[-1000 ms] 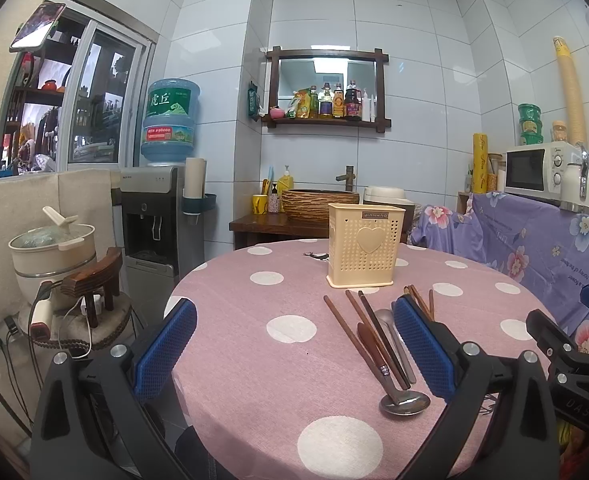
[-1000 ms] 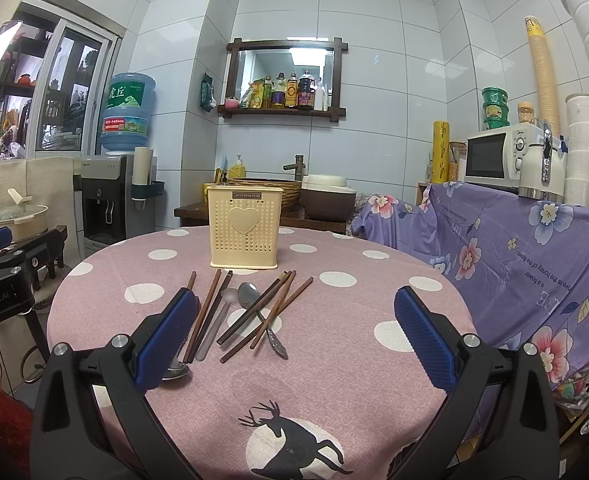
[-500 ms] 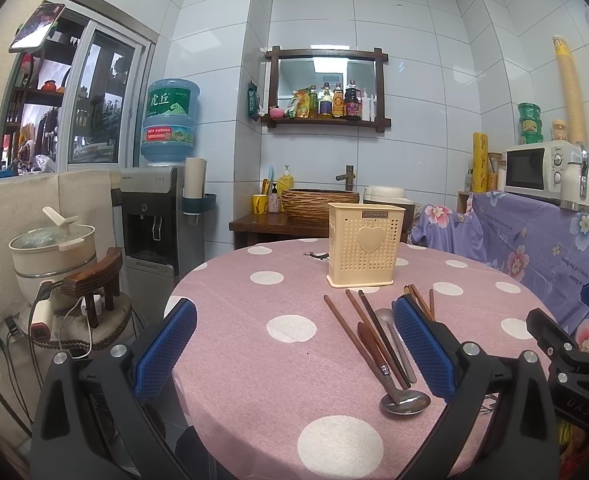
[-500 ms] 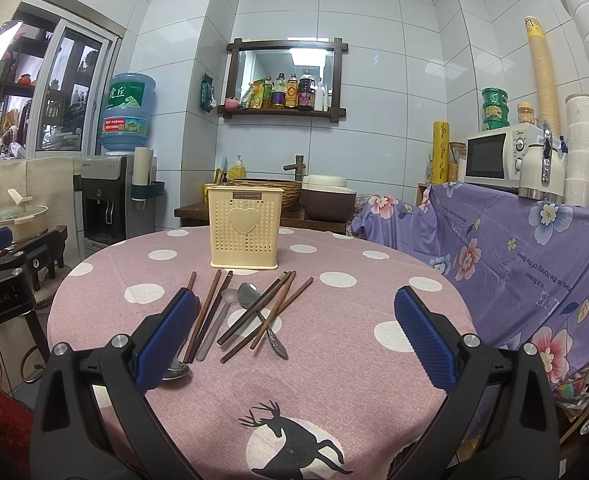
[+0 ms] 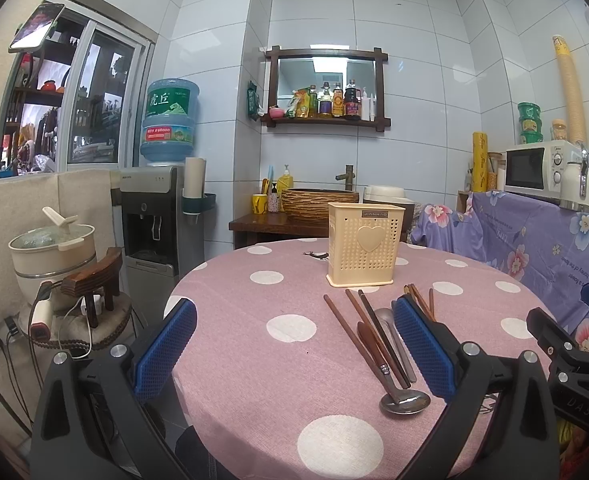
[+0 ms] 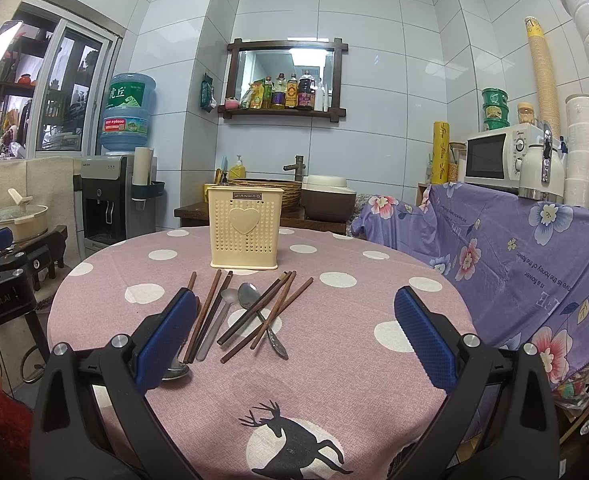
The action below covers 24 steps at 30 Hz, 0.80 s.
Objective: Organize utensils
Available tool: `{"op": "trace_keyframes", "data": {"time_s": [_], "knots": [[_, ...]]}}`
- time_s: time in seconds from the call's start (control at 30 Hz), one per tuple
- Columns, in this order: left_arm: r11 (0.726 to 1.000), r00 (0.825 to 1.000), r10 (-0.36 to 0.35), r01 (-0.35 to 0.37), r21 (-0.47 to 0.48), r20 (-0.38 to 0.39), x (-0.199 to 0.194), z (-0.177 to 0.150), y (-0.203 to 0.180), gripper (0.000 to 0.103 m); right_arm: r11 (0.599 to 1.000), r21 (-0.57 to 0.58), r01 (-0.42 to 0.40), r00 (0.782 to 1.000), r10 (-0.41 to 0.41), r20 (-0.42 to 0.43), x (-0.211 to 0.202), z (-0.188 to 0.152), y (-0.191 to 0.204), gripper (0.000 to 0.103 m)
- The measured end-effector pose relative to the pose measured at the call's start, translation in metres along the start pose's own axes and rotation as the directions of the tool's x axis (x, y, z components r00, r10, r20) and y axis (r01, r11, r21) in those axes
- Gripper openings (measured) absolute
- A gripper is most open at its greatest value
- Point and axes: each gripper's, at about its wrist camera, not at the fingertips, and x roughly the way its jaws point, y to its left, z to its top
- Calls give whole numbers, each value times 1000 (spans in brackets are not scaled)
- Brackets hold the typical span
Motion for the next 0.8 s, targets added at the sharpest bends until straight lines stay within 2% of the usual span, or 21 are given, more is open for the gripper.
{"op": "trace_keyframes", "data": {"time_s": [0.8], "knots": [[1000, 1000, 2, -2, 0, 0, 0, 0, 0, 98, 1000, 0, -2, 1000, 2, -1, 0, 0, 0, 98]]}}
